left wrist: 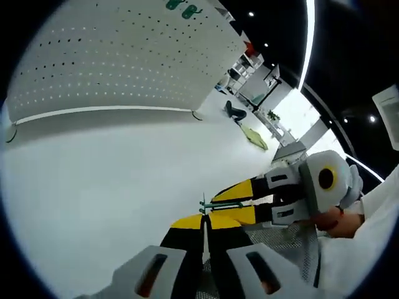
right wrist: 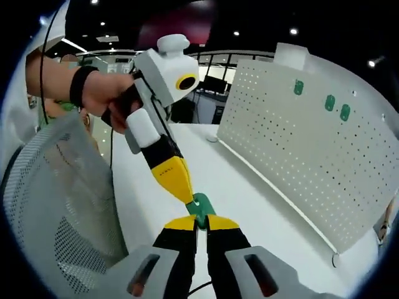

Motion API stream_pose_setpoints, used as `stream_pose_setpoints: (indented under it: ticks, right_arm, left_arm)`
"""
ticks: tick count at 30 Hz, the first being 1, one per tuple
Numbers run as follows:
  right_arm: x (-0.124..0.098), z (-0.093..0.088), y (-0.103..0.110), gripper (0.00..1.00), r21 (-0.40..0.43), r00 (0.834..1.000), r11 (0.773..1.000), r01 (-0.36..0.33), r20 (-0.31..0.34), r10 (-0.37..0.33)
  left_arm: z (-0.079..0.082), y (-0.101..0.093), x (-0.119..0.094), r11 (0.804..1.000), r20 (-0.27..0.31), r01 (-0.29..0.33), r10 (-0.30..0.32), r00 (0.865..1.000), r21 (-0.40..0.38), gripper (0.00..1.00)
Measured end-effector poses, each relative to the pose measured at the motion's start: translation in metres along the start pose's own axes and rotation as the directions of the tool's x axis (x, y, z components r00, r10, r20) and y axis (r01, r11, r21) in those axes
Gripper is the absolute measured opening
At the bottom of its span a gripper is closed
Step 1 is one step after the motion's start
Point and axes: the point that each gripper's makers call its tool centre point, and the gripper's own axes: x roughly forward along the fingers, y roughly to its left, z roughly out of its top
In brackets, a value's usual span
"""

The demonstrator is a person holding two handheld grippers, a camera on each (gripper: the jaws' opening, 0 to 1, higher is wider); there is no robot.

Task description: Insert the hook assembly into the mounting plate slot until the hook locks in place.

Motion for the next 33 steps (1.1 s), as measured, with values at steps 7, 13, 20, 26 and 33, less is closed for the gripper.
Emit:
stream_pose_setpoints:
  ticks: [7, 13, 20, 26, 33]
  right_arm:
    - [0.001, -0.003, 0.002, 0.03, -0.077, 0.999, 0.997, 0.006, -0.038, -0.009]
    - [0.002, -0.005, 0.005, 0.02, -0.135, 0.998, 0.991, -0.002, -0.067, -0.007]
    - [0.004, -0.004, 0.001, 0.01, -0.102, 0.997, 0.995, 0.016, -0.068, -0.023]
    - [0.001, 0.004, -0.007, 0.01, -0.092, 0.998, 0.995, 0.047, -0.046, -0.051]
    - [0.002, 0.016, -0.014, 0.01, -0.037, 0.998, 0.997, 0.07, -0.001, -0.07]
  left_arm:
    - [-0.004, -0.002, 0.003, 1.0, -0.037, 0.01, -0.011, 0.999, -0.028, 0.01]
    - [-0.006, -0.002, 0.004, 1.0, -0.05, 0.001, -0.002, 0.999, -0.011, 0.01]
    - [0.0, -0.002, 0.003, 0.996, -0.001, -0.013, 0.013, 1.0, 0.09, 0.02]
    - [0.011, -0.004, -0.002, 0.983, 0.091, -0.039, 0.023, 0.996, 0.181, 0.03]
    - [0.017, -0.009, -0.009, 0.982, 0.148, -0.04, 0.012, 0.989, 0.187, 0.09]
